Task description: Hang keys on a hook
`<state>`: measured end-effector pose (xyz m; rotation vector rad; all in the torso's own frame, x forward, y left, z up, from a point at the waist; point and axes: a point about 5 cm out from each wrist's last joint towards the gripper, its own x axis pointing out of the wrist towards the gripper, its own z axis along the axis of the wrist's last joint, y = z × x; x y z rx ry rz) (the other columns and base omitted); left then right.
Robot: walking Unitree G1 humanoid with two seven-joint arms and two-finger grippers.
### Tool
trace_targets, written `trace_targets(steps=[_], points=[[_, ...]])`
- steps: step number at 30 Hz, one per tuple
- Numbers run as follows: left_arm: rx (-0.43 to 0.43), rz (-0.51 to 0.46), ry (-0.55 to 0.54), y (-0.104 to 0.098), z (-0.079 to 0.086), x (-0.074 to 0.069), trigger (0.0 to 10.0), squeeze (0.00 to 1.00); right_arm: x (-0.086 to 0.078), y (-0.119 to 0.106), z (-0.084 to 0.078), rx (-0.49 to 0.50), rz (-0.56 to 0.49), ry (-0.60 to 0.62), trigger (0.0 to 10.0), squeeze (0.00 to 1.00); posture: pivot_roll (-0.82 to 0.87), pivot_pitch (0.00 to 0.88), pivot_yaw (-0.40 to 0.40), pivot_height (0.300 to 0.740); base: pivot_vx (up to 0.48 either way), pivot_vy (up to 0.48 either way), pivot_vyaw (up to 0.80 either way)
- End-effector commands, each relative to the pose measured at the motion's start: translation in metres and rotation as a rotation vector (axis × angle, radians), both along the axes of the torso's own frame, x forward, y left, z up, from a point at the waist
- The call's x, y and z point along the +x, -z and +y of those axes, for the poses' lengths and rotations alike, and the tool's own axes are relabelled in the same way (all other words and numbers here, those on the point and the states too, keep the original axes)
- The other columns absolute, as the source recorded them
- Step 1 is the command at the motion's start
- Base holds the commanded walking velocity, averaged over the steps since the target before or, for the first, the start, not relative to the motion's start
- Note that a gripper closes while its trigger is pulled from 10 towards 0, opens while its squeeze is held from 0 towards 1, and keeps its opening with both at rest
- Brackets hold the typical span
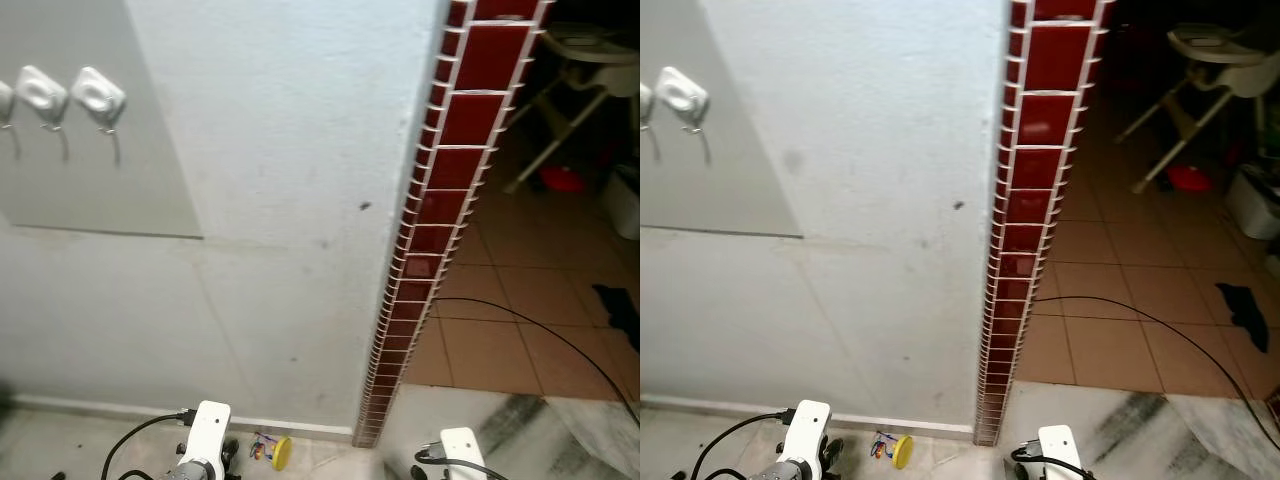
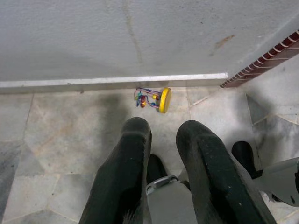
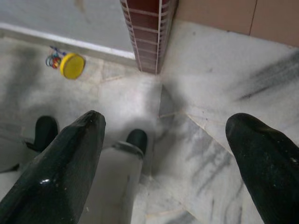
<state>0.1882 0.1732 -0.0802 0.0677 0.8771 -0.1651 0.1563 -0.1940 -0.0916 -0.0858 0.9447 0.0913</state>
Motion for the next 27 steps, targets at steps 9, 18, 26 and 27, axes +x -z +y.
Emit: trace_targets(steps=[9, 18, 26, 27], points=[[0.011, -0.033, 0.059, -0.005, -0.005, 0.009, 10.0, 0.00, -0.005, 0.001, 0.000, -0.003, 0.012, -0.036, 10.0, 0.00, -0.03, 0.000, 0.010, 0.740, 0.000, 0.000, 0.00], [-0.009, -0.065, -0.054, -0.003, -0.002, 0.004, 10.0, 0.00, 0.005, -0.003, -0.003, 0.003, -0.015, 0.017, 10.0, 0.00, 0.00, 0.000, -0.015, 0.740, 0.000, 0.000, 0.00], [-0.034, -0.054, -0.102, -0.001, -0.004, 0.000, 10.0, 0.00, 0.011, -0.005, -0.002, -0.003, -0.024, -0.005, 10.0, 0.00, 0.02, 0.000, -0.032, 0.740, 0.000, 0.000, 0.00], [-0.035, -0.054, -0.093, -0.001, -0.007, -0.001, 10.0, 0.00, 0.011, -0.005, -0.002, -0.003, -0.024, -0.007, 10.0, 0.00, 0.03, 0.000, -0.033, 0.740, 0.000, 0.000, 0.00]])
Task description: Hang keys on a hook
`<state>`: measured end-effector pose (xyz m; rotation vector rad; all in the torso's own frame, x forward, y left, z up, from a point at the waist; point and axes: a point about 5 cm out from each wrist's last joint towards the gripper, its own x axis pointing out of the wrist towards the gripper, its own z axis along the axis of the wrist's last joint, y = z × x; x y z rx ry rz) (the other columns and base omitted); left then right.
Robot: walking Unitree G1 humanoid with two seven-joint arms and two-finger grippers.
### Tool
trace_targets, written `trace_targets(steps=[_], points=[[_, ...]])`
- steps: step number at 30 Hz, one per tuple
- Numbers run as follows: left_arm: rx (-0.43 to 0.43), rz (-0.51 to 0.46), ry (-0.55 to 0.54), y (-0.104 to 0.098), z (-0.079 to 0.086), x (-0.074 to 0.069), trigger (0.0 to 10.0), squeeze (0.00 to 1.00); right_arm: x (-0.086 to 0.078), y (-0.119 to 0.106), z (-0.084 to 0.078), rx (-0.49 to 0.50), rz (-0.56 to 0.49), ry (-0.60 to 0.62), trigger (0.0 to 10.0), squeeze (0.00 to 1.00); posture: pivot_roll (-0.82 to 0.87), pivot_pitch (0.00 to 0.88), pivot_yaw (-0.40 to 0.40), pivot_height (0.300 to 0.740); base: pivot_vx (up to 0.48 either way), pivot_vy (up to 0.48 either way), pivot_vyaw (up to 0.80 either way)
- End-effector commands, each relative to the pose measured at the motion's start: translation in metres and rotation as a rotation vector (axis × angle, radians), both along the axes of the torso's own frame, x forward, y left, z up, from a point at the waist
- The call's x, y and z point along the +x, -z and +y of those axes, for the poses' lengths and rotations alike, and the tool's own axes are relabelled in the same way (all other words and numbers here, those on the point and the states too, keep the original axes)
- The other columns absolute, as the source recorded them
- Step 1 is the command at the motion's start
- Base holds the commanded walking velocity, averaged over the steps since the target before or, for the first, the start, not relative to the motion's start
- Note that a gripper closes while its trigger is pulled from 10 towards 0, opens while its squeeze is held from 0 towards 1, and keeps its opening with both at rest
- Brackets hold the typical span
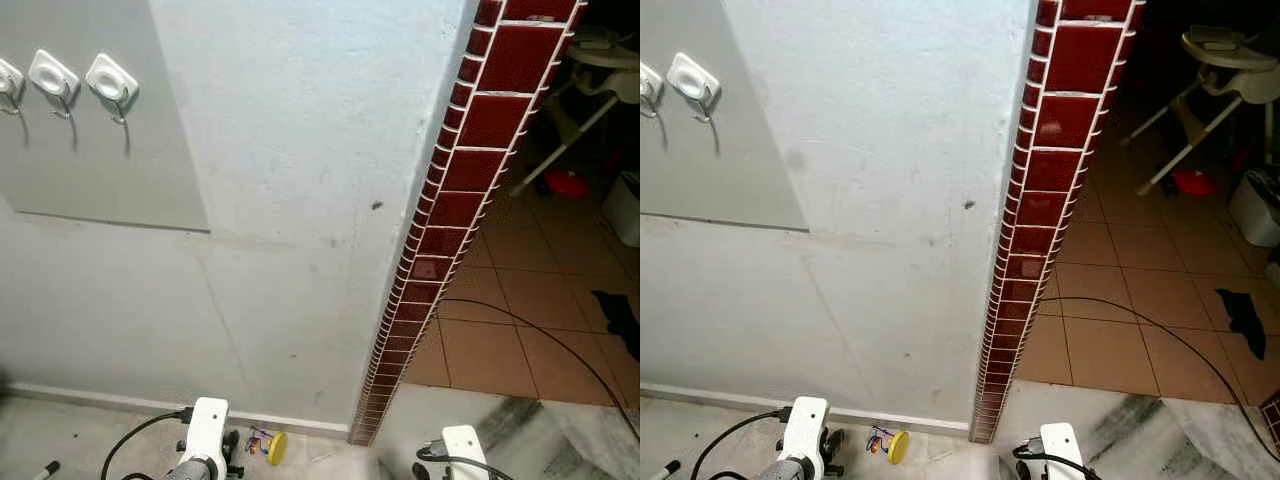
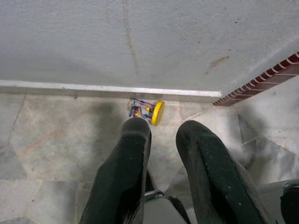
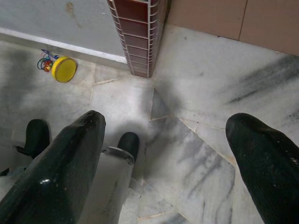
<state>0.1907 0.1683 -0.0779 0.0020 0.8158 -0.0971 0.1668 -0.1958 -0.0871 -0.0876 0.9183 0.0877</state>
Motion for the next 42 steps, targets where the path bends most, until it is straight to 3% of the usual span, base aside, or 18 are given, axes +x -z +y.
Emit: trace_targets(steps=[1, 16, 17, 18, 25, 26, 42], points=[[-0.005, 0.007, -0.005, 0.002, -0.003, -0.004, 10.0, 0.00, 0.001, 0.000, 0.000, -0.001, 0.002, -0.010, 10.0, 0.00, 0.03, 0.000, -0.033, 0.740, 0.000, 0.000, 0.00], [-0.011, 0.030, -0.008, 0.004, -0.003, -0.006, 10.0, 0.00, -0.003, 0.002, 0.002, 0.000, 0.013, -0.016, 10.0, 0.00, 0.02, 0.000, -0.027, 0.740, 0.000, 0.000, 0.00], [-0.012, 0.030, -0.010, 0.003, -0.002, -0.005, 10.0, 0.66, -0.003, 0.002, 0.002, -0.002, 0.014, -0.017, 10.0, 0.00, 0.01, 0.000, -0.025, 0.740, 0.000, 0.000, 0.00], [-0.019, 0.028, -0.015, 0.003, -0.002, -0.005, 10.0, 1.00, -0.004, 0.002, 0.001, -0.003, 0.015, -0.016, 10.0, 0.00, 0.01, 0.000, -0.024, 0.740, 0.000, 0.000, 0.00], [0.013, 0.033, -0.004, 0.002, 0.001, -0.003, 10.0, 1.00, -0.006, 0.003, 0.002, -0.002, 0.018, -0.010, 10.0, 0.00, 0.00, 0.000, -0.018, 0.740, 0.000, 0.000, 0.00], [0.011, 0.031, -0.003, 0.002, 0.001, -0.002, 10.0, 0.00, -0.006, 0.003, 0.002, -0.001, 0.019, -0.010, 10.0, 0.00, 0.00, 0.000, -0.017, 0.740, 0.000, 0.000, 0.00], [0.015, 0.004, 0.026, -0.005, 0.002, 0.011, 10.0, 0.00, -0.004, 0.002, 0.002, -0.020, 0.018, -0.036, 10.0, 0.00, -0.03, 0.000, 0.006, 0.740, 0.000, 0.000, 0.10]])
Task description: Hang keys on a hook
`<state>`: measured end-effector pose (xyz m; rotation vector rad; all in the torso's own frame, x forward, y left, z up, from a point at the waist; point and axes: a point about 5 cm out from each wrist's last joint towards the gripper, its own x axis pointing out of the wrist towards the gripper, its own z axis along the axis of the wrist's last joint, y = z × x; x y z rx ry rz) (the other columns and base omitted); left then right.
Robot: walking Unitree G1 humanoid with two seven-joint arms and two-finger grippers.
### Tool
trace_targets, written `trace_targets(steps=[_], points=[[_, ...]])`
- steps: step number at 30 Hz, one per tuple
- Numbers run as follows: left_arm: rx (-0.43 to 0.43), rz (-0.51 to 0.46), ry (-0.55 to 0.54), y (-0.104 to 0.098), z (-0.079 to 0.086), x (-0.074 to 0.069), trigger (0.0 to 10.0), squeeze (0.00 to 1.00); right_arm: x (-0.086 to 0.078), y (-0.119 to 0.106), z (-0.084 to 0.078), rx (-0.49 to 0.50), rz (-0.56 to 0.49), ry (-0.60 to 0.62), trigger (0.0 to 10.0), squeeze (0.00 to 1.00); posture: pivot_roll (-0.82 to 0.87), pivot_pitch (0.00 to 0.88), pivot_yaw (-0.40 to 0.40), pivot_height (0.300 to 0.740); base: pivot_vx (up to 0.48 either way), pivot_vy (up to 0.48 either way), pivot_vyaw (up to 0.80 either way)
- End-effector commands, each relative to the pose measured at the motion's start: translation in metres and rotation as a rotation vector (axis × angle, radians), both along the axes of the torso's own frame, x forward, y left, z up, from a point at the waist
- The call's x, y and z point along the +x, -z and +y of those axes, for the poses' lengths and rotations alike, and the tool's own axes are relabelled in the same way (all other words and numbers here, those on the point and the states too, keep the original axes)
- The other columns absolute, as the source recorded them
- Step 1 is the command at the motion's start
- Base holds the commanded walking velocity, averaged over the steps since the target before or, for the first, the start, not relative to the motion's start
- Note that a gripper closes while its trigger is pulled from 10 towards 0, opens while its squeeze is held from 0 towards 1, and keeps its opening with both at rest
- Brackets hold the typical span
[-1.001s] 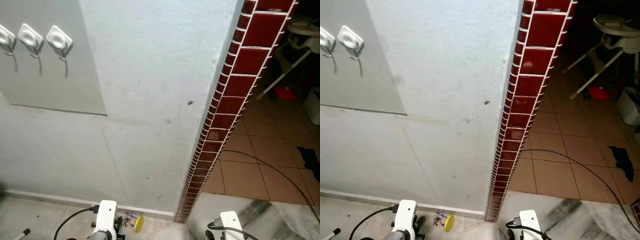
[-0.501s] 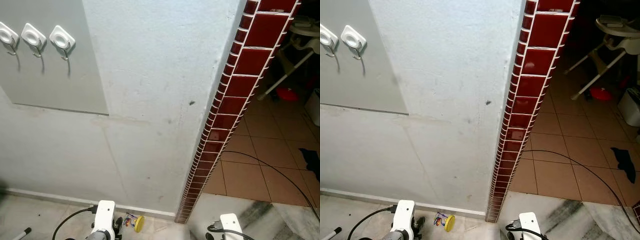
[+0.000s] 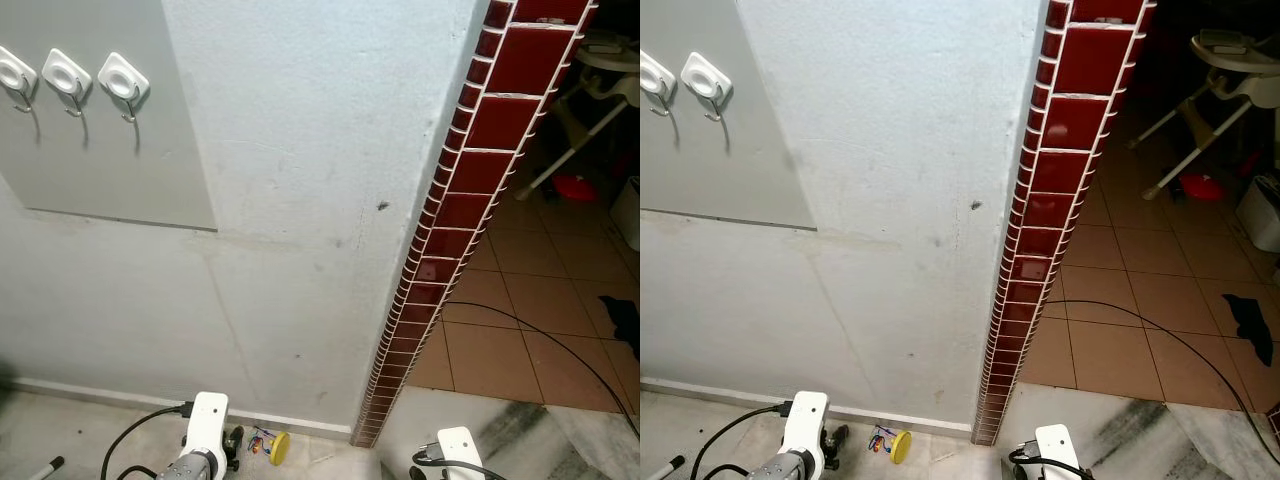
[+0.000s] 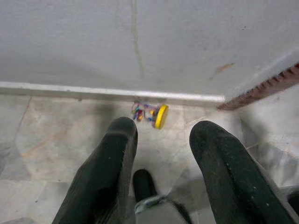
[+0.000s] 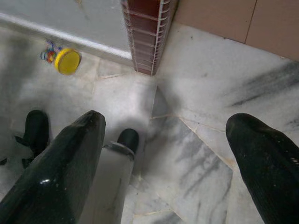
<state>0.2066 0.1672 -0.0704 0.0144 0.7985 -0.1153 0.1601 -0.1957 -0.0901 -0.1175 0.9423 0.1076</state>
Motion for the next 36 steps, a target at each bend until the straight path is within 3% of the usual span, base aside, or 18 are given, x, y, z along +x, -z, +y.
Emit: trace_targets(steps=[1, 12, 36], points=[[0.014, 0.020, 0.008, 0.0024, 0.0025, -0.0041, 10.0, 0.00, 0.0022, -0.0006, 0.0015, -0.004, -0.003, -0.006, 10.0, 0.00, -0.03, 0.000, 0.009, 0.740, 0.000, 0.000, 0.80], [0.003, 0.021, 0.017, 0.0033, -0.0044, -0.0048, 10.0, 0.00, -0.0016, 0.0011, 0.0031, 0.006, 0.005, -0.005, 10.0, 0.00, -0.04, 0.000, -0.001, 0.740, 0.000, 0.000, 0.80], [0.014, 0.020, 0.030, 0.0023, -0.0021, -0.0032, 10.0, 0.00, 0.0010, 0.0006, 0.0057, 0.011, 0.008, -0.020, 10.0, 0.00, -0.03, 0.000, 0.002, 0.740, 0.000, 0.000, 0.80]])
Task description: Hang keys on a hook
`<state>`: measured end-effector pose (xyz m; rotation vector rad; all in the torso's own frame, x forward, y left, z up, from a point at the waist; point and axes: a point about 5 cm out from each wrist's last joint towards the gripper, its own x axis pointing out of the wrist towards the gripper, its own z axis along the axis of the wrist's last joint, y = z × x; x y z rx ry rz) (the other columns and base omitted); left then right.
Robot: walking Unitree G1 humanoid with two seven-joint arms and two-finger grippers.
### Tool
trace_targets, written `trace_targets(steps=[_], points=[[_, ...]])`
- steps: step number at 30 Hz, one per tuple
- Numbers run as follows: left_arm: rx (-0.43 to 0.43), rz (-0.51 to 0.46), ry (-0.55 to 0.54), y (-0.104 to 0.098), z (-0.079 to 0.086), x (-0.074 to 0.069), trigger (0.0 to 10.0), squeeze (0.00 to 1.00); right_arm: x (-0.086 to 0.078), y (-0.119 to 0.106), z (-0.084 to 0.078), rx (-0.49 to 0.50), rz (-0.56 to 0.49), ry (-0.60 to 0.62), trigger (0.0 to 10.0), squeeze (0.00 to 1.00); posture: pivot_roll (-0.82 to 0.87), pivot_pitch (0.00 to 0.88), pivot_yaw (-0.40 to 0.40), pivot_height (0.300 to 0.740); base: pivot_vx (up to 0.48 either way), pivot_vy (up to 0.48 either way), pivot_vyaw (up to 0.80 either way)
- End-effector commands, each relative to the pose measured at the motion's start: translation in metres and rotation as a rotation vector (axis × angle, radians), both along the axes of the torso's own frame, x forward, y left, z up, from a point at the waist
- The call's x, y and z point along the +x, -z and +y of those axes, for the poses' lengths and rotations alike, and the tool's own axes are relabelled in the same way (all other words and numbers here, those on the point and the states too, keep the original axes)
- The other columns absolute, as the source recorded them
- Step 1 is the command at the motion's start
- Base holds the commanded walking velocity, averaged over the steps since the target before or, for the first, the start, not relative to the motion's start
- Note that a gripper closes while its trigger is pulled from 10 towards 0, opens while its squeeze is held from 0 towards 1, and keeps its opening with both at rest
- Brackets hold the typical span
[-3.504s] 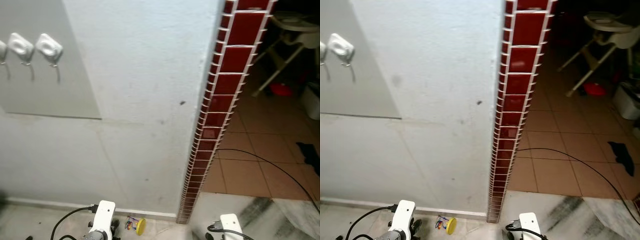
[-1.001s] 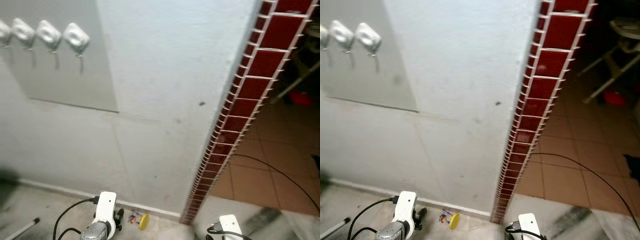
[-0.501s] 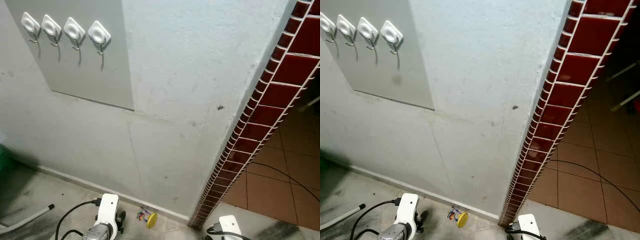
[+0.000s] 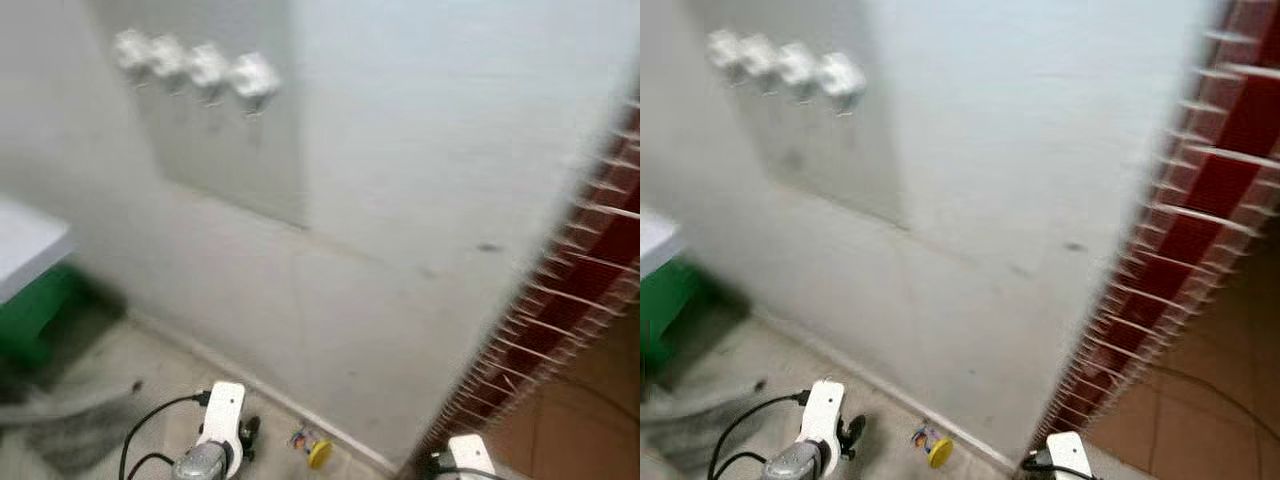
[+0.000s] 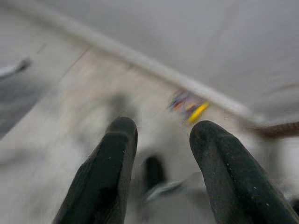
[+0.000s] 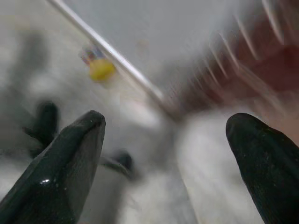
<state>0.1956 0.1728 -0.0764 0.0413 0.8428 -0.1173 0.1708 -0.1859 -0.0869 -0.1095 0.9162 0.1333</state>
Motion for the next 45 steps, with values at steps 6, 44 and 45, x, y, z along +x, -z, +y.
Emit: trace_targets(steps=[6, 44, 45], points=[[-0.009, -0.024, 0.022, -0.004, -0.007, 0.008, 10.0, 0.00, -0.010, 0.004, -0.003, -0.008, 0.034, -0.011, 10.0, 0.00, -0.03, 0.000, 0.003, 0.740, 0.000, 0.000, 0.80], [-0.013, -0.003, 0.039, 0.000, -0.007, 0.000, 10.0, 0.00, -0.019, 0.007, -0.004, -0.012, 0.060, -0.065, 10.0, 0.00, -0.03, 0.000, 0.001, 0.740, 0.000, 0.000, 0.80], [-0.016, -0.005, 0.036, 0.000, -0.007, 0.001, 10.0, 0.00, -0.020, 0.007, -0.004, -0.013, 0.061, -0.066, 10.0, 0.00, -0.03, 0.000, 0.001, 0.740, 0.000, 0.000, 0.80]])
